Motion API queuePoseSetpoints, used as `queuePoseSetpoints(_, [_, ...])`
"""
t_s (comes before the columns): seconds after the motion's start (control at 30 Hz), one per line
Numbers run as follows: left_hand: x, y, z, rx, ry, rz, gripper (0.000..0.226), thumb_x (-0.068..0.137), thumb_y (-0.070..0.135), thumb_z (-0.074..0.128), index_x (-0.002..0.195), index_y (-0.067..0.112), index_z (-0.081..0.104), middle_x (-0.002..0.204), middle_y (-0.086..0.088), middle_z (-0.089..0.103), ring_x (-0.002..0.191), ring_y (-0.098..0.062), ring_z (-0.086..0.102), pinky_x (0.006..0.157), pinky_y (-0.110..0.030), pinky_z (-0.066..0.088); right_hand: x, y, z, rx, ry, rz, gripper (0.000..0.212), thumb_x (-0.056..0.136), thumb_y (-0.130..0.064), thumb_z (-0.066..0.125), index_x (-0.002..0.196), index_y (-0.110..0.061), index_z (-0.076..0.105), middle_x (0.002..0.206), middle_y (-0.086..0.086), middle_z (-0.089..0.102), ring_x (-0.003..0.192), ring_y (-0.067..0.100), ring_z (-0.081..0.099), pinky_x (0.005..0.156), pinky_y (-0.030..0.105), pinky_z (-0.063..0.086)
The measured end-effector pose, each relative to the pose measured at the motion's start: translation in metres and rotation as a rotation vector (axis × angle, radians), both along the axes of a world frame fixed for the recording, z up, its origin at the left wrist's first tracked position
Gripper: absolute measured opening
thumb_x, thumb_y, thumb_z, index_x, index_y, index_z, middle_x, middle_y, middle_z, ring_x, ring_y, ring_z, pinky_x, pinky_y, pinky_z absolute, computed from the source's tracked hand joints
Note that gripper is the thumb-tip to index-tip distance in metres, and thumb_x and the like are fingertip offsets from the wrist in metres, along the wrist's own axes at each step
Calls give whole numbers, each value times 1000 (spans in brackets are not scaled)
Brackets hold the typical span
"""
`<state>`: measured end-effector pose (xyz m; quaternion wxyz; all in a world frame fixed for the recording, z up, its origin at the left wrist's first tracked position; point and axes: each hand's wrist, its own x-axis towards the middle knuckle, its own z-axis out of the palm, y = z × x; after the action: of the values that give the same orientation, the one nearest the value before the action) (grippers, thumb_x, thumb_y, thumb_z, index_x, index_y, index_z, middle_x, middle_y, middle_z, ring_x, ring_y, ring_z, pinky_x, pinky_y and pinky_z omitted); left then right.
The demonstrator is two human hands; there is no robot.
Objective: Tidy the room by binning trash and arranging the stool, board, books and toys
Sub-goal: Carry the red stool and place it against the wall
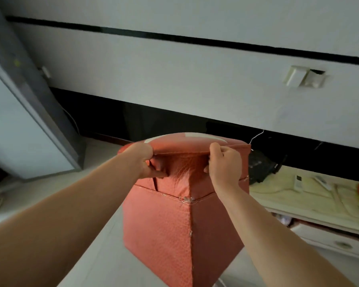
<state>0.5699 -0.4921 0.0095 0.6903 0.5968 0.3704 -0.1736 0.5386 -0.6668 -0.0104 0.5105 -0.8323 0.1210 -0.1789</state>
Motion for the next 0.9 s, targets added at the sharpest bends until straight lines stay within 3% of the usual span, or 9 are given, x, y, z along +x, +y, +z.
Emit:
queuePoseSetpoints(0.13, [2,74,-6,53,14,77,48,96,-6,36,141,12,34,150,-18,26,128,-57,32,50,-65,51,17,69,-10,8,25,133,49,92,-25,41,46,-13,50,39,0,52,40,14,53,51,31,43])
queuePoseSetpoints(0.23, [2,117,-13,85,14,103,50,96,-3,47,143,7,34,152,-17,31,133,-46,36,83,-54,54,31,110,-20,8,49,220,50,94,-25,41,45,-14,49,40,-1,52,43,16,56,53,31,46])
queuePoseSetpoints(0.27, [2,130,-16,122,23,139,54,92,-4,55,142,4,36,150,-15,35,133,-41,38,85,-47,55,35,125,-24,11,63,249,50,94,-26,41,45,-15,49,40,-2,52,44,16,58,54,32,47])
queuePoseSetpoints(0.3, [2,144,-19,161,15,129,56,87,-6,61,139,3,40,147,-13,38,130,-39,40,76,-42,57,41,140,-29,13,82,280,50,93,-26,41,45,-15,49,40,-3,52,45,16,59,54,32,48])
queuePoseSetpoints(0.37, [5,170,-27,124,8,174,49,89,-12,55,134,0,42,147,-15,36,128,-44,39,52,-48,57,52,166,-38,9,119,329,49,93,-27,41,46,-14,50,40,-2,53,45,16,60,55,31,48])
queuePoseSetpoints(0.47, [13,205,-46,75,47,277,41,95,-7,43,134,-1,34,152,-17,26,133,-51,32,71,-62,53,71,202,-51,7,184,390,46,91,-28,41,50,-10,54,44,-1,56,51,21,64,53,28,44])
queuePoseSetpoints(0.6, [38,253,-77,22,95,367,32,98,-3,37,129,4,37,150,-19,25,130,-52,34,39,-59,49,107,246,-73,-9,252,447,45,91,-29,41,52,-11,54,47,1,57,55,23,65,48,24,35])
queuePoseSetpoints(0.83, [118,315,-129,0,195,484,20,97,-6,39,113,7,41,148,-21,30,133,-47,36,52,-64,50,198,317,-128,-63,393,465,44,89,-31,43,51,-11,54,48,2,57,56,24,64,50,25,36])
queuePoseSetpoints(0.9, [140,328,-142,-11,213,497,28,97,-5,39,123,3,42,148,-22,32,133,-44,39,69,-65,52,217,330,-141,-83,407,469,43,89,-30,43,53,-10,56,53,6,61,56,25,63,49,25,36])
